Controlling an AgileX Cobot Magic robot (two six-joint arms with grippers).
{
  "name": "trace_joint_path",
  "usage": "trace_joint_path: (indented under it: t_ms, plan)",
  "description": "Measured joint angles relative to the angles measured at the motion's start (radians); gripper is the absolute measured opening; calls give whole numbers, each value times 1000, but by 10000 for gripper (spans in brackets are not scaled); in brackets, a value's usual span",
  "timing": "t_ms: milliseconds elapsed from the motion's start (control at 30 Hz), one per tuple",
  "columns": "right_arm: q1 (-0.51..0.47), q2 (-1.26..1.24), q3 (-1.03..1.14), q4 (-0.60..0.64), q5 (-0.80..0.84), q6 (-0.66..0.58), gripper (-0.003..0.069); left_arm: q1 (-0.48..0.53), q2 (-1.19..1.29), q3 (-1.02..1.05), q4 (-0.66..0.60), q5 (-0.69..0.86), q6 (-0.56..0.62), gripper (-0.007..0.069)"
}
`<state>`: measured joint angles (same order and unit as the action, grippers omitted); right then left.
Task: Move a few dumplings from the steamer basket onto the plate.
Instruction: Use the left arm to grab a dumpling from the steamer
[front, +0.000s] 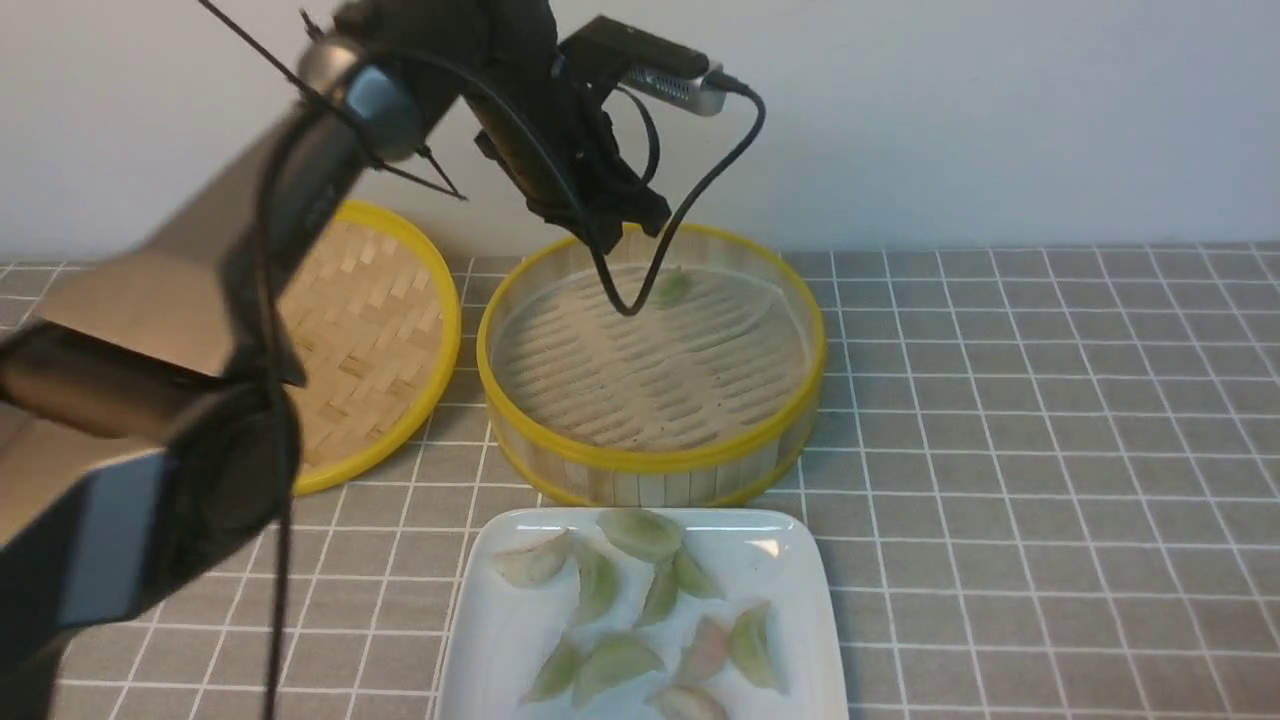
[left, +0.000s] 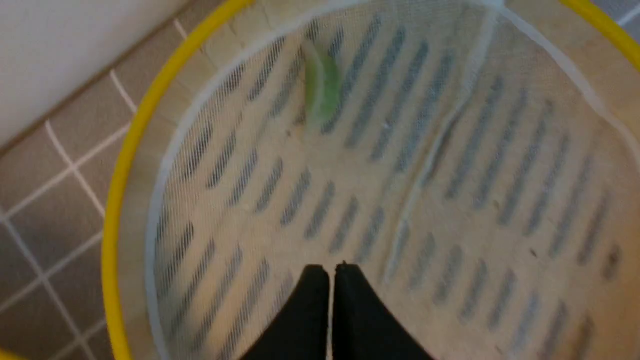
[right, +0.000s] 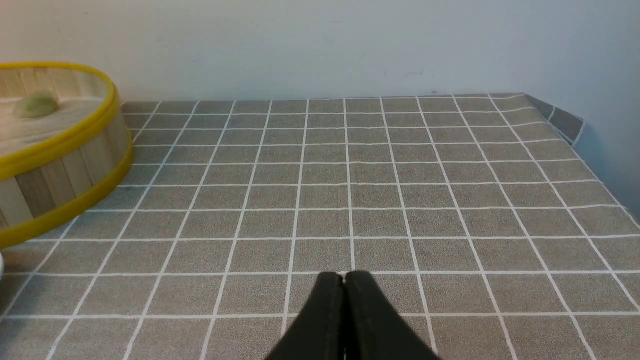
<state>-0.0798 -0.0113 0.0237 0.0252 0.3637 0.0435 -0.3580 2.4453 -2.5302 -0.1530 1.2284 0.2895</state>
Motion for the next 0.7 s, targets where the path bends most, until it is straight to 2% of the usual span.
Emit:
trace_joint_path:
  t_ms: [100,233,333,367,500,700]
  plan:
    - [0,0,0,0,0,0,-13,17,133,-145,-5,-10,11,7]
    - [0,0,0,0,0,0,-13,17,185,-182,-28,-66,38,72]
    - [0,0,0,0,0,0,-13,15,212,-187,-101,-155,107,198]
    - [0,0,0,0,0,0,-13,15,216,-188,-106,-165,115,206]
    - [0,0,0,0,0,0,-13,13,260,-188,-166,-212,158,349]
    - [0,0,0,0,0,0,-13,17,304,-188,-164,-218,171,396]
